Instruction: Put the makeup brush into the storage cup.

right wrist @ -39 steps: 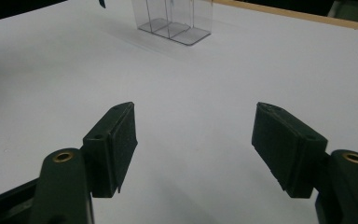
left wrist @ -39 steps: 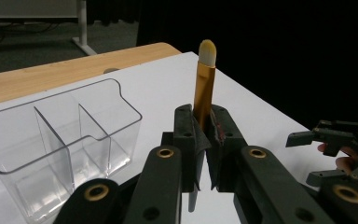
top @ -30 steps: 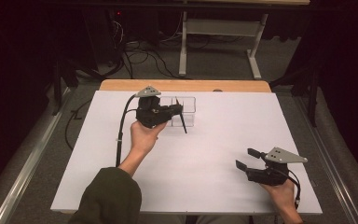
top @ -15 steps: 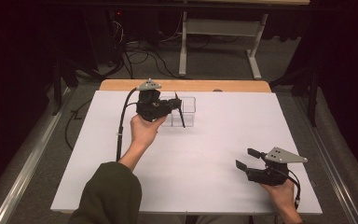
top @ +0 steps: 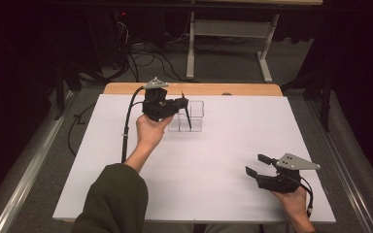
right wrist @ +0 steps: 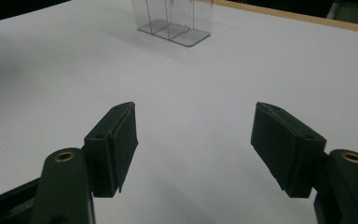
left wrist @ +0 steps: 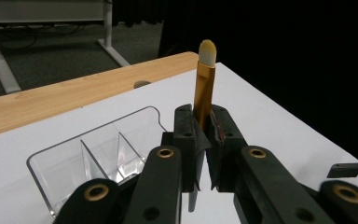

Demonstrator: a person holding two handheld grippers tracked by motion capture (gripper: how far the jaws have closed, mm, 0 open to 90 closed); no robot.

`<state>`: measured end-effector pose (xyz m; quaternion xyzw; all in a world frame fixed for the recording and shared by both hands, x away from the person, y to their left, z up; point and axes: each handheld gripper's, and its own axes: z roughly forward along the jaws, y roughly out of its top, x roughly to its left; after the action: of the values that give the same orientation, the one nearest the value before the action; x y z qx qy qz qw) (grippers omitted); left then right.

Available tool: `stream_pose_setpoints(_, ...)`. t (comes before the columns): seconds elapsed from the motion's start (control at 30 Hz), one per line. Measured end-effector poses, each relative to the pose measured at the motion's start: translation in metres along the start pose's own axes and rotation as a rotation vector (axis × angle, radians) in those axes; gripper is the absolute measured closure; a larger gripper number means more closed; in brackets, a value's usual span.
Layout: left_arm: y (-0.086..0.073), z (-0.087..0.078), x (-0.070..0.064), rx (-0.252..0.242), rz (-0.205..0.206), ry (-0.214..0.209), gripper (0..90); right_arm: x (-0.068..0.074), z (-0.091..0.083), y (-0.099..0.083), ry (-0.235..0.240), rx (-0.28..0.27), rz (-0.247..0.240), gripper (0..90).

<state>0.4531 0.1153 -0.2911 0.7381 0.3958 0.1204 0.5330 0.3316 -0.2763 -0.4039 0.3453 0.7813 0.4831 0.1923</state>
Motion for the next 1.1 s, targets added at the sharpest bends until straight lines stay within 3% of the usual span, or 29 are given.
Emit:
stream_pose_setpoints(0.23,0.001,0.003,0.005,0.004,0.0,0.014,83.4,0.0,0.0,0.0,0.0,0.003,-0.002,33.5)
stream_pose_setpoints(0.5,0.004,0.005,0.014,-0.013,-0.042,0.015,83.4,0.0,0.001,0.0,0.001,0.004,0.0,33.5)
stream_pose_setpoints(1.1,0.018,0.017,0.022,0.0,-0.033,0.083,83.4,0.001,0.001,0.0,0.002,0.009,0.005,33.5)
